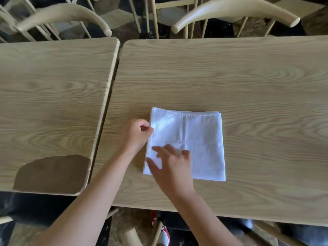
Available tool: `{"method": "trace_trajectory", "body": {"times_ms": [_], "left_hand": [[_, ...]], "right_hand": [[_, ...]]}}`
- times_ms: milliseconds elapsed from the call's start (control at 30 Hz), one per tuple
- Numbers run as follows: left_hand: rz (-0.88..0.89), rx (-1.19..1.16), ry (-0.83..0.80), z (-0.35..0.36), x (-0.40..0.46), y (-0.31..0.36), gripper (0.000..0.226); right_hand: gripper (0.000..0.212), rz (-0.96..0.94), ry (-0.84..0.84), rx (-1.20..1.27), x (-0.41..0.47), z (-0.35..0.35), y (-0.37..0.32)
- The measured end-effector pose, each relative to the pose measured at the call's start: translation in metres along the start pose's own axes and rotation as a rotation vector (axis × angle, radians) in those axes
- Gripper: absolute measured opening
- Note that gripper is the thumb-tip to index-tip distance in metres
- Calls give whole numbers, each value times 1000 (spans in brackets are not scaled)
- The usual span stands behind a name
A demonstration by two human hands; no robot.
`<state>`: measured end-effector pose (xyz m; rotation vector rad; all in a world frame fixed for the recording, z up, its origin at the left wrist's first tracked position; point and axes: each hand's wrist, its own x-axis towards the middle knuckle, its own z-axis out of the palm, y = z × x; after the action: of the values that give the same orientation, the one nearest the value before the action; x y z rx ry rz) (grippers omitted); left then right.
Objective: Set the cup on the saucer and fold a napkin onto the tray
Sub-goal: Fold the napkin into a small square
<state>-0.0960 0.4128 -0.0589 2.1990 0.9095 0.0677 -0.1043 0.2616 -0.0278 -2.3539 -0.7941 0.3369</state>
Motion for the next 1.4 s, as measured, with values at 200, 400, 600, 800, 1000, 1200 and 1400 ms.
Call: {"method": "trace_trajectory", "body": {"times_ms": [200,400,600,800,1000,1200,1400], "left_hand": [[-8,50,91,5,-6,-5,9],[-43,20,149,13,-10,-2,6],[-37,-21,93,42,-37,19,10],[76,-10,2,99,-76,63,8],[199,28,320,110,-99,88,30],[590,370,26,147,-99,125,55],[631,656,-103,175,-89,107,52]], "right_hand": [[41,436,281,-82,12,-51,81],[12,669,178,134,22,-68,114],[6,751,175,113,11,-92,150],[6,832,229,14,-30,-140,205],[22,611,418,-152,-47,-136,211],[47,103,290,-344,-29,-109,188],[58,50,-66,-420,-21,-87,218]]}}
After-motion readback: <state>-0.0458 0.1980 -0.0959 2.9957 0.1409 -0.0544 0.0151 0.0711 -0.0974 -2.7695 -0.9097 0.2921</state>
